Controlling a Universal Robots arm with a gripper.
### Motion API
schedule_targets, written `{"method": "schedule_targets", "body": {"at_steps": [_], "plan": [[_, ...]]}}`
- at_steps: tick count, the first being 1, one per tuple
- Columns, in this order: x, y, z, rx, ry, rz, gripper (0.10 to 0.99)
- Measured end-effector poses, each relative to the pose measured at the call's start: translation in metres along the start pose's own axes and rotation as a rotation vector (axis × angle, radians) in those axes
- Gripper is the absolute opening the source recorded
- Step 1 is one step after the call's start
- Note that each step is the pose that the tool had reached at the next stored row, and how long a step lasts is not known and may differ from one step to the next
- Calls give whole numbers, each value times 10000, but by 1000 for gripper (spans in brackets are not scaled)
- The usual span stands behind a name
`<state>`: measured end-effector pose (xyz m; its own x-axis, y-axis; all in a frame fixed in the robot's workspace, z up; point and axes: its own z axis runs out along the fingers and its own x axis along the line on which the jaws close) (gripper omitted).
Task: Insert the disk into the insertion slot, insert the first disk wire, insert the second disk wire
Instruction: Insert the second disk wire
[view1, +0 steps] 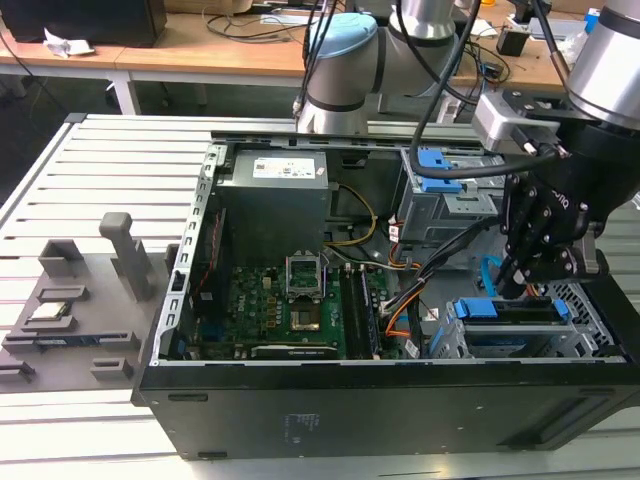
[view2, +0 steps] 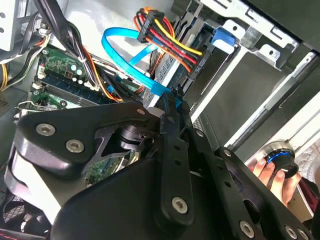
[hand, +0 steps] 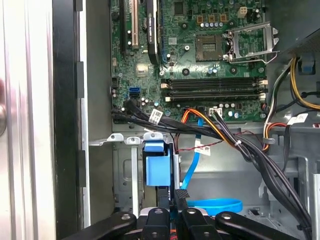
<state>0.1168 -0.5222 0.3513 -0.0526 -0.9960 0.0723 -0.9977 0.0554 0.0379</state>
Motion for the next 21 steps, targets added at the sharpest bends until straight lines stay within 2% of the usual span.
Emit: {"method": "schedule_targets", "body": {"at_steps": [8, 18, 20, 21], "plan": [[-3, -59, 37, 0, 5, 0, 161], [0, -94, 100, 0, 5, 1, 161], [1, -95, 95, 0, 5, -3, 161], [3, -95, 67, 1, 6, -5, 161]]}}
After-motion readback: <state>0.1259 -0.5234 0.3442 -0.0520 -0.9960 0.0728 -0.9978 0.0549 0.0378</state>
